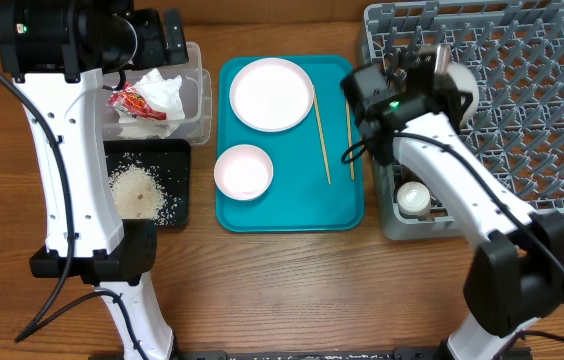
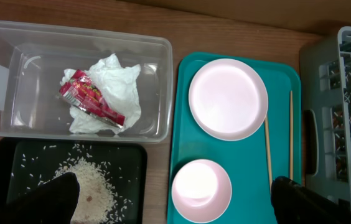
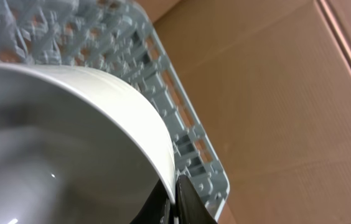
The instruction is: Sort waste into correct bins and load items into the dishwasher
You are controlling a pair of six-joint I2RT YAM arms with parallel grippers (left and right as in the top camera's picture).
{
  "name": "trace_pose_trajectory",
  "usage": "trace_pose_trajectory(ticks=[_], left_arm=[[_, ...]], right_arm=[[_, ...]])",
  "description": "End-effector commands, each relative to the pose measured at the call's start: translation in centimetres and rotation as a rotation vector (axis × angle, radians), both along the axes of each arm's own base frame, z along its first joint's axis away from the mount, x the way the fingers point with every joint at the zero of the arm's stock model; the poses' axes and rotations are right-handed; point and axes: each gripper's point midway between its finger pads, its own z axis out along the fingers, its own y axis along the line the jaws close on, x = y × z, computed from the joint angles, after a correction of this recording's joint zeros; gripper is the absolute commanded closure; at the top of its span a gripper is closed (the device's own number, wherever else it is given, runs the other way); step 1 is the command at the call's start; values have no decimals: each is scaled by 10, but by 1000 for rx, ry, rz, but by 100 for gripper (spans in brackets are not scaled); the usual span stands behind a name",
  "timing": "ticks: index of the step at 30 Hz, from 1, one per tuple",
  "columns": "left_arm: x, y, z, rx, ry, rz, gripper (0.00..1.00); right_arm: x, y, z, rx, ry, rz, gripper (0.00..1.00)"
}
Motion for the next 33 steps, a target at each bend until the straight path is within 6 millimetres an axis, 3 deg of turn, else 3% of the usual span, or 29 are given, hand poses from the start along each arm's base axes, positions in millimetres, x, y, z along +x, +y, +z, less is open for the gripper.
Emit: trace_pose_trajectory(ticks=[1, 8, 23, 25, 27, 33], left_arm=[[-5, 0, 12, -3, -32, 11, 0], [-5, 0, 12, -3, -32, 11, 0], [-5, 0, 12, -3, -32, 11, 0], [-5, 0, 12, -3, -32, 11, 0], [-5, 0, 12, -3, -32, 11, 0], [-5, 0, 12, -3, -32, 11, 0]], right_arm=[[-7, -4, -4, -24, -73, -25, 96], [-11, 0, -42, 83, -27, -14, 96], [-25, 39, -63, 153, 115, 83, 96], [-27, 45, -67, 174, 128, 98, 87], [-29, 53, -73, 207, 145, 112, 63], [-29, 71, -80, 289, 165, 144, 44]])
